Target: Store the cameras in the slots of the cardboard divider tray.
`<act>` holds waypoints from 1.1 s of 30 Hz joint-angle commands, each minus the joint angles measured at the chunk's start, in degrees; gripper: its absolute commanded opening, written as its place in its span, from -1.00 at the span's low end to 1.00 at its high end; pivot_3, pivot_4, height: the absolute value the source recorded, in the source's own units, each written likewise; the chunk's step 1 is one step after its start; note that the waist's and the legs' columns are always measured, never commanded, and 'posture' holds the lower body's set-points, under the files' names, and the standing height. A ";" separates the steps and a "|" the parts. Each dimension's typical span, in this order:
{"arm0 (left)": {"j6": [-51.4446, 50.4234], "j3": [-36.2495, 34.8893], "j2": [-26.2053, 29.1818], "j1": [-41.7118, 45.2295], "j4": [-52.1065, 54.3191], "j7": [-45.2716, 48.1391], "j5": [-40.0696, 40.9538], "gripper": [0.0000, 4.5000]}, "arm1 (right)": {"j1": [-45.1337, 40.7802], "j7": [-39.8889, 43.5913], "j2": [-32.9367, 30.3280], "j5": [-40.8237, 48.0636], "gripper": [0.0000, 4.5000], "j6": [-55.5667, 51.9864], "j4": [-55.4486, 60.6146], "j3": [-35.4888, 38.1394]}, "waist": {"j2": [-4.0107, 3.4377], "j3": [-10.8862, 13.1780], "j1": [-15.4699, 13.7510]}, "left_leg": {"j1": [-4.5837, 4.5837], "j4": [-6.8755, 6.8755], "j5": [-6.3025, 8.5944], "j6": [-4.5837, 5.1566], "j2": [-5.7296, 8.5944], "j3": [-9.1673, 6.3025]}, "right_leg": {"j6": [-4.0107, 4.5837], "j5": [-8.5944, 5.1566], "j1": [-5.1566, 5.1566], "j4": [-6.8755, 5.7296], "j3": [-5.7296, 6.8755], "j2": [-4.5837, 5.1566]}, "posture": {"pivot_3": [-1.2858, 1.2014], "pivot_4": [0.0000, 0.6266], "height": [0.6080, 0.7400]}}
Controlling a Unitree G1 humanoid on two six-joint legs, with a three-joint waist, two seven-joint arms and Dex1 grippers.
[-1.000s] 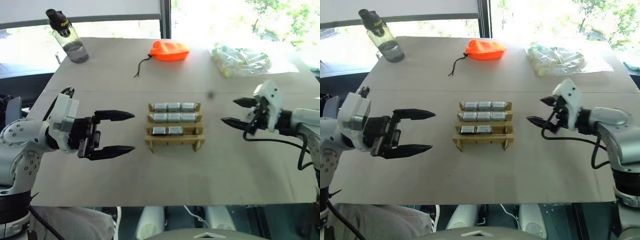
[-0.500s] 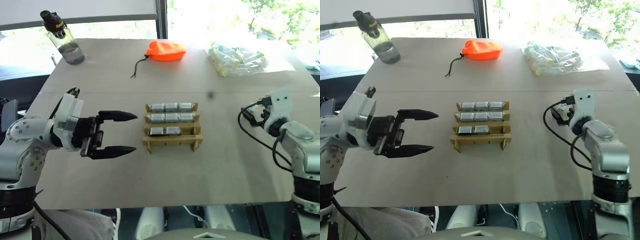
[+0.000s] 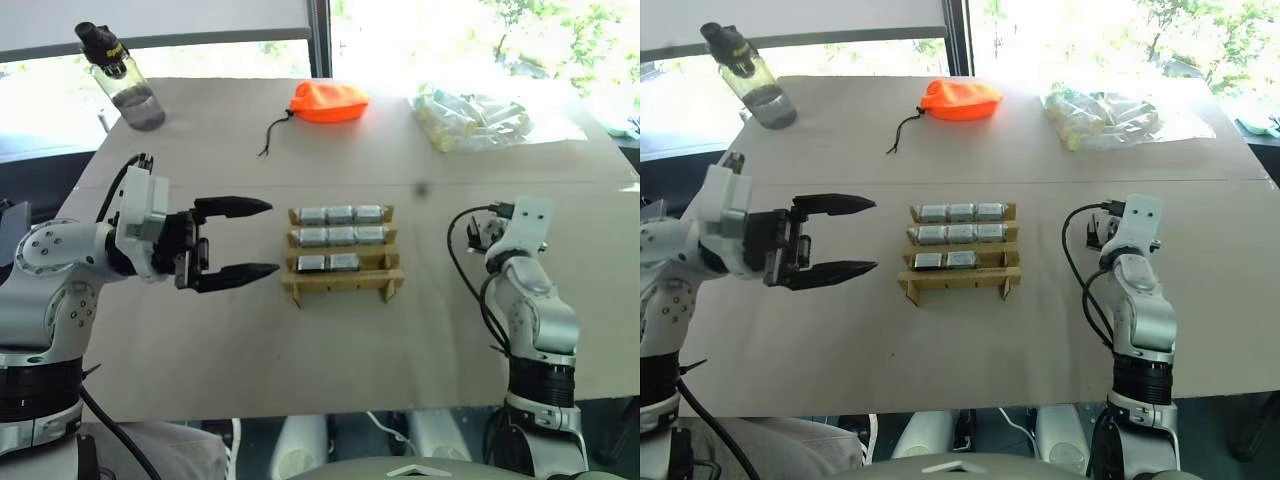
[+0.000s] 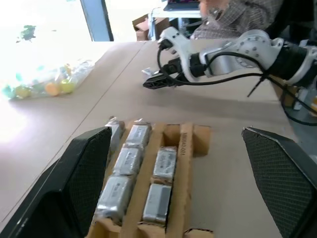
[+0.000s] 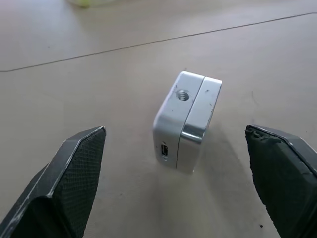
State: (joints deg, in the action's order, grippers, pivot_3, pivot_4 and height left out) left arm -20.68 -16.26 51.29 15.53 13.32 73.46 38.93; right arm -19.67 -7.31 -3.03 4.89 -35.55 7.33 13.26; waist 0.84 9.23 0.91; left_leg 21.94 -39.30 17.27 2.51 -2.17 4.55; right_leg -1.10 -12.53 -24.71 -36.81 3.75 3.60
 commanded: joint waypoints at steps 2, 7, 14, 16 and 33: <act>-0.34 -0.66 0.38 -0.51 3.04 -2.73 -0.62 0.96 | -1.01 -1.05 -0.17 -0.98 0.98 5.11 -2.00 -0.22 | 0.00 0.00 0.01 | 0.00 0.00 0.00 0.00 0.00 0.00 | 0.00 0.00 0.00 0.00 0.00 0.00 | 0.03 -0.52 1.00; -1.63 -1.71 0.84 -1.01 4.30 -3.20 1.08 0.96 | -1.60 -2.30 0.23 -1.32 0.98 7.85 -4.03 -0.41 | 0.00 0.00 0.02 | -0.01 0.00 0.00 0.00 -0.01 -0.01 | 0.00 0.00 0.00 -0.01 0.00 0.01 | 0.03 -0.52 1.00; -2.03 -2.18 1.31 -1.47 4.46 -2.90 1.64 0.96 | -1.46 -3.78 1.61 -2.02 -0.18 8.49 -2.34 -1.86 | 0.00 0.00 0.02 | -0.01 0.00 0.00 0.00 -0.02 -0.01 | 0.00 0.00 0.00 -0.02 0.00 0.01 | 0.03 -0.52 1.00; -1.68 -1.89 1.26 -1.38 4.17 -2.70 1.32 0.96 | -1.42 -4.02 1.92 -2.14 -0.46 8.40 -1.74 -2.21 | 0.00 0.00 0.01 | -0.01 0.00 0.00 0.00 -0.02 -0.01 | 0.00 0.00 0.00 -0.02 0.00 0.01 | 0.03 -0.52 1.00; -0.07 -0.74 0.40 -1.08 3.10 -2.36 0.31 0.96 | 0.19 43.51 -19.33 17.96 -0.70 10.47 7.37 -7.97 | -0.04 0.03 -0.14 | 0.00 0.02 0.01 0.02 -0.01 -0.04 | 0.00 0.00 0.01 0.03 0.02 0.00 | 0.03 -0.52 1.00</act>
State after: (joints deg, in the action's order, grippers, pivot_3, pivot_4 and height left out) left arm -21.95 -16.14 51.53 14.26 16.26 71.04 39.41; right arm -19.26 26.54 -19.68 18.16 -25.97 10.67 6.34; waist 0.80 9.26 0.77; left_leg 21.94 -39.27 17.28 2.53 -2.18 4.50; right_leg -1.10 -12.53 -24.69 -36.78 3.77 3.60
